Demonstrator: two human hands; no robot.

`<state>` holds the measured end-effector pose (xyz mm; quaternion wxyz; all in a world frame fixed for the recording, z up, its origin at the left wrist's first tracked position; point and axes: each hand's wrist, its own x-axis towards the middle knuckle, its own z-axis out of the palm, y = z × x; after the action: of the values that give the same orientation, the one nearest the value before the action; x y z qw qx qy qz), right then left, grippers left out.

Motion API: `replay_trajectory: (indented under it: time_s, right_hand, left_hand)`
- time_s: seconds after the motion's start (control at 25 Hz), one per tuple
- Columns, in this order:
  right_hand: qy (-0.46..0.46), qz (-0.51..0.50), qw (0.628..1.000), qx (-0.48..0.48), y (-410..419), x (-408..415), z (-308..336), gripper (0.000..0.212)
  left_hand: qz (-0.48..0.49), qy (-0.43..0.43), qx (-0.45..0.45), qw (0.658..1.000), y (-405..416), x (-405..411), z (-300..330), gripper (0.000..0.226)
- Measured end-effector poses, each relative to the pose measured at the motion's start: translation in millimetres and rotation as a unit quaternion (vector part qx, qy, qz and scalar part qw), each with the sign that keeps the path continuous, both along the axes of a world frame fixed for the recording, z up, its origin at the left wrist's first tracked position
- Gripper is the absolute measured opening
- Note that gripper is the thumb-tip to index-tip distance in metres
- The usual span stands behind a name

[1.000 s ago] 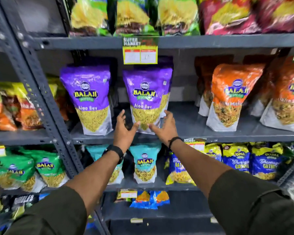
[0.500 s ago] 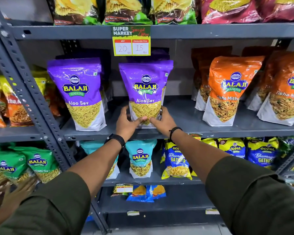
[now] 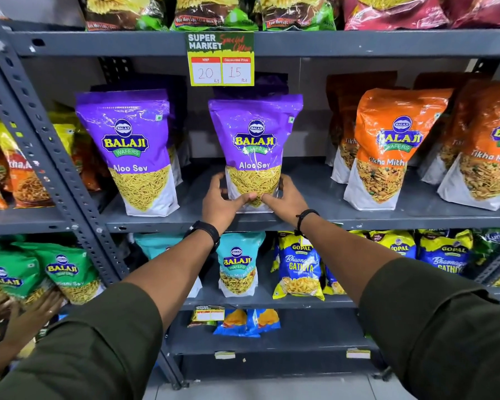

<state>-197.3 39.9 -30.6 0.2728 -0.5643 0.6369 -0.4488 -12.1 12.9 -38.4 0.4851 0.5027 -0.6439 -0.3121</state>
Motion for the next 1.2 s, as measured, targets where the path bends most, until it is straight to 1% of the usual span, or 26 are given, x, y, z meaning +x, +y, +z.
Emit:
replay_trajectory:
  time_s: [0.08,0.12,0.16,0.2,0.24,0.28,0.36,0.4,0.48,0.56,0.6,0.68,0.76,0.84,0.92,1.0,1.12,1.2]
  right_hand:
    - [0.002,0.002,1.0,0.007,1,0,0,0.083]
    - [-0.006,0.004,1.0,0.016,3,1,0,0.094]
    - [-0.01,-0.007,1.0,0.021,8,5,-2,0.106]
    - [0.003,-0.038,0.999,0.011,15,11,-6,0.111]
    - [0.031,-0.084,0.996,-0.018,23,18,-12,0.107]
    - [0.069,-0.127,0.988,-0.062,30,26,-21,0.094]
    - [0.131,-0.176,0.966,-0.135,43,39,-47,0.065]
    - [0.143,-0.179,0.962,-0.151,48,43,-62,0.057]
    - [0.158,-0.171,0.961,-0.153,54,47,-90,0.049]
    - [0.165,-0.155,0.963,-0.146,59,51,-115,0.048]
    - [0.153,-0.142,0.969,-0.136,62,53,-126,0.05]
    - [0.117,-0.115,0.981,-0.104,65,57,-146,0.059]
    - [0.09,-0.091,0.99,-0.054,64,60,-170,0.069]
    - [0.05,-0.071,0.996,0.011,60,62,-195,0.075]
    - [0.017,-0.042,0.995,0.085,55,63,-218,0.08]
    - [0.011,-0.011,0.989,0.144,47,63,-236,0.085]
    - [0.027,-0.012,0.984,0.177,28,66,-263,0.09]
    - [0.019,-0.02,0.983,0.181,17,67,-275,0.095]
  left_hand:
    - [0.0,-0.006,0.001,1.0,-2,2,2,0.088]
    - [-0.004,-0.007,0.0,1.0,-2,3,2,0.091]
    - [-0.003,-0.01,-0.007,1.0,0,5,0,0.096]
    - [0.007,-0.014,-0.021,1.0,6,6,-6,0.099]
    - [0.026,-0.019,-0.045,0.998,13,8,-14,0.098]
    - [0.044,-0.021,-0.076,0.996,22,11,-27,0.09]
    - [0.052,-0.031,-0.141,0.988,41,17,-52,0.064]
    - [0.046,-0.047,-0.163,0.984,48,20,-63,0.054]
    - [0.039,-0.081,-0.197,0.976,53,27,-78,0.043]
    - [0.039,-0.118,-0.204,0.971,60,33,-97,0.037]
    - [0.033,-0.132,-0.193,0.972,65,37,-110,0.036]
    - [0.012,-0.125,-0.137,0.983,73,46,-139,0.037]
    - [-0.005,-0.097,-0.057,0.994,77,58,-168,0.048]
    - [-0.017,-0.075,0.026,0.997,75,66,-191,0.063]
    - [-0.027,-0.063,0.102,0.992,69,70,-209,0.075]
    - [-0.04,-0.057,0.161,0.984,58,72,-229,0.081]
    - [-0.07,-0.062,0.201,0.975,30,75,-270,0.09]
    - [-0.088,-0.067,0.218,0.97,18,77,-292,0.094]
